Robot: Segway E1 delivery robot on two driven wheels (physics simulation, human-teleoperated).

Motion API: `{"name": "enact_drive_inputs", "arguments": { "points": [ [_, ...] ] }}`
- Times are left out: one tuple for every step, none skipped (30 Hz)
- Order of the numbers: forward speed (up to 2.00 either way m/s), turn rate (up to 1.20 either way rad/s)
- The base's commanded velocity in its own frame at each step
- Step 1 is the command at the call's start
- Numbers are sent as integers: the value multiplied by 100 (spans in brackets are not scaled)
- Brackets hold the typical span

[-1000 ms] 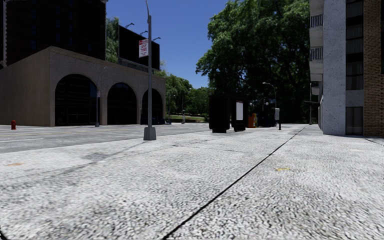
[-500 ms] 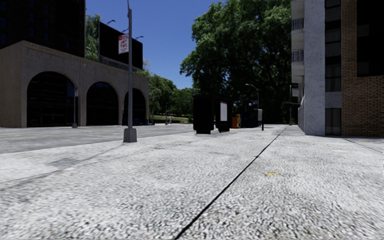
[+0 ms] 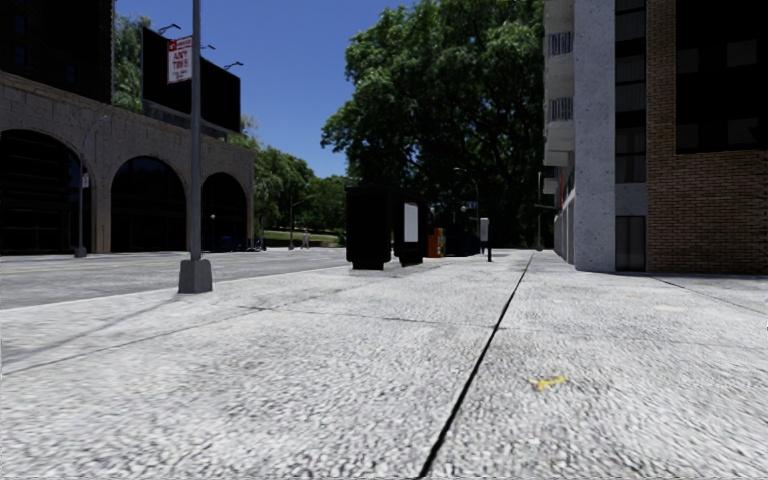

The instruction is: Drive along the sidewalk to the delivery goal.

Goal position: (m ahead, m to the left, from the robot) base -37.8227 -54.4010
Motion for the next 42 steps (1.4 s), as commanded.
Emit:
{"name": "enact_drive_inputs", "arguments": {
  "points": [
    [200, -45],
    [200, -45],
    [200, -48],
    [200, -49],
    [200, -49],
    [200, -50],
    [200, -51],
    [200, -51],
    [200, -51],
    [200, -51],
    [200, -51],
    [200, -51],
    [200, -52],
    [200, -52],
    [200, -52],
    [200, -52],
    [200, -52],
    [200, -52],
    [200, -52],
    [200, -52],
    [200, -57],
    [200, -59],
    [200, -59],
    [200, -60],
    [200, -60],
    [200, -60],
    [200, -60],
    [200, -60],
    [200, -60],
    [200, -60],
    [200, -60],
    [200, -60],
    [200, -60],
    [200, -60],
    [200, -60],
    [200, -60],
    [200, -60],
    [200, -60],
    [200, -60],
    [200, -60],
    [200, -60],
    [200, -60]
  ]
}}
